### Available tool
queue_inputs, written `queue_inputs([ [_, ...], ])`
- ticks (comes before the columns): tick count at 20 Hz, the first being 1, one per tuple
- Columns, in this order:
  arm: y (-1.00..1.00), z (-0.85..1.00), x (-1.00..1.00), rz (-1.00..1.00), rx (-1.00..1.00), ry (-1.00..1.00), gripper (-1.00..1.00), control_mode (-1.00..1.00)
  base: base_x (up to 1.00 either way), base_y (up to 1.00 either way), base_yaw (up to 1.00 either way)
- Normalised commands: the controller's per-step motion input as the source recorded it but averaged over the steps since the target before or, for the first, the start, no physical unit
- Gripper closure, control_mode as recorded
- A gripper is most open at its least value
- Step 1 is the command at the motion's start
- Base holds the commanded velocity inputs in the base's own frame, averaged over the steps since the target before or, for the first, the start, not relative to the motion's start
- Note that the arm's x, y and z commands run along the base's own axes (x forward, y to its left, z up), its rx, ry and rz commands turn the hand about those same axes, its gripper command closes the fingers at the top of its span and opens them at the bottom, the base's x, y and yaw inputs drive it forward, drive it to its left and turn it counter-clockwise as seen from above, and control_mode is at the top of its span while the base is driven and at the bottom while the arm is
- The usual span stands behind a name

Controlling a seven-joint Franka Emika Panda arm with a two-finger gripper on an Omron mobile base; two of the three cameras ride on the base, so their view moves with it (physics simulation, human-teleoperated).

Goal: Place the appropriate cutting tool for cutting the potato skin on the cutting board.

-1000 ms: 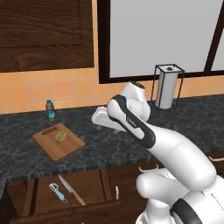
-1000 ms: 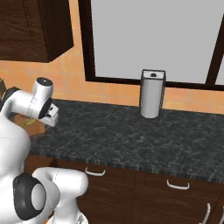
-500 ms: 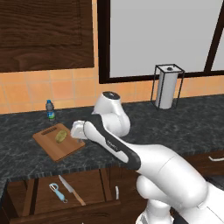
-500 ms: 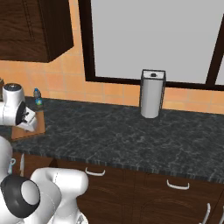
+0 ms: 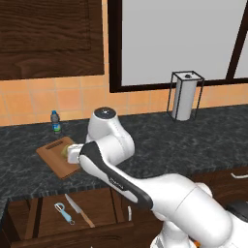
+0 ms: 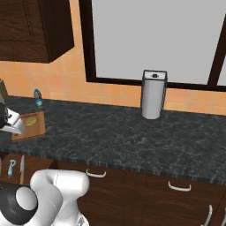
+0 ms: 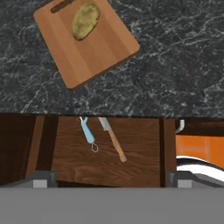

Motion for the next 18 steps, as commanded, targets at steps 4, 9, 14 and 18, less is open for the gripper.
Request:
queue_inputs([
  [4, 0.00, -0.21, -0.39, 0.00, 0.01, 0.00, -1.00, -1.00, 0.00, 0.00, 0.00],
  [9, 0.02, -0.38, -0.35, 0.00, 0.02, 0.00, -1.00, -1.00, 0.00, 0.00, 0.00],
  [14, 0.16, -0.17, -0.09, -0.01, 0.00, 0.00, -1.00, -1.00, 0.00, 0.00, 0.00],
  [18, 0.09, -0.12, 0.00, 0.00, 0.02, 0.01, -1.00, -1.00, 0.00, 0.00, 0.00],
])
